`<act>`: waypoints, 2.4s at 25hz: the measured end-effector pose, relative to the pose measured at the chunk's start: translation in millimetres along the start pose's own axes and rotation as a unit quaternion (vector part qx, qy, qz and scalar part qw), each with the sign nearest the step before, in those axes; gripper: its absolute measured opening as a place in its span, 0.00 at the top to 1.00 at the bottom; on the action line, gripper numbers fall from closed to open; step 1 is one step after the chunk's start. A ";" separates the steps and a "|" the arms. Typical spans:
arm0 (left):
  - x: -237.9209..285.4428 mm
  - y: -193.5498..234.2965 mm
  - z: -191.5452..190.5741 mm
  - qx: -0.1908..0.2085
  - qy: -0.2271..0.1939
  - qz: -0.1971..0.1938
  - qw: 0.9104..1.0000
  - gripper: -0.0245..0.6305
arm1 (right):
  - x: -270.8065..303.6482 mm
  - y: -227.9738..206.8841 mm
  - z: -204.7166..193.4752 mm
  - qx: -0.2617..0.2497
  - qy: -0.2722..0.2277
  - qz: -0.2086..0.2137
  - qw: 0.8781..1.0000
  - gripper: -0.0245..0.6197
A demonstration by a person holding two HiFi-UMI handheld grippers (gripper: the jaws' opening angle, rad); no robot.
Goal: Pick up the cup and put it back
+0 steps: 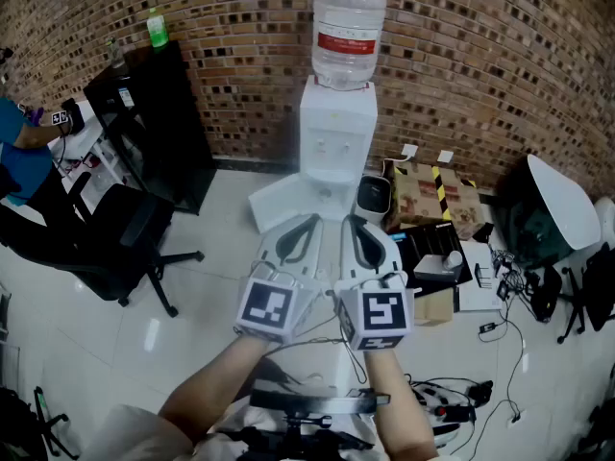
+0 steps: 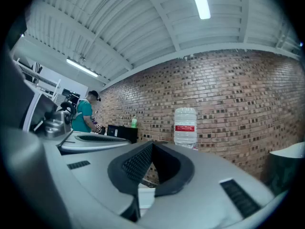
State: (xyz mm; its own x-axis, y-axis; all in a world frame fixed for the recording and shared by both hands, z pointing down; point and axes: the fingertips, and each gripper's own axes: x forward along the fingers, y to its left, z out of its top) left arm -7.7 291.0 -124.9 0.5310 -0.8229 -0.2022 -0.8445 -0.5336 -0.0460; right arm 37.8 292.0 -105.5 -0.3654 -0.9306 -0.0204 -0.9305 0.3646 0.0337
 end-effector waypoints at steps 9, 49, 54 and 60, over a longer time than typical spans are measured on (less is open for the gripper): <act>27.1 -7.4 -2.1 0.000 -0.008 0.000 1.000 0.97 | 14.2 -16.8 1.5 -0.004 -0.006 0.009 1.000 0.95; 343.3 253.6 -94.4 -0.029 -0.001 -0.064 0.998 0.97 | 409.4 -127.2 -25.3 -0.025 0.022 -0.065 0.997 0.95; 355.2 249.0 -101.9 -0.032 -0.003 -0.062 0.998 0.97 | 418.3 -140.9 -31.6 -0.025 0.021 -0.060 0.998 0.95; 371.3 244.4 -111.7 -0.026 -0.004 -0.046 0.999 0.97 | 424.9 -156.6 -38.8 -0.015 0.016 -0.045 0.999 0.95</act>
State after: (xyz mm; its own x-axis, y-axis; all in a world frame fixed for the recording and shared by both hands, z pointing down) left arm -9.1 -166.8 -101.9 0.6047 -0.7688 -0.2080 -0.7878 -0.6158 -0.0143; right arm 29.2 -161.8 -80.6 -0.2788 -0.9603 0.0067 -0.9584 0.2787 0.0622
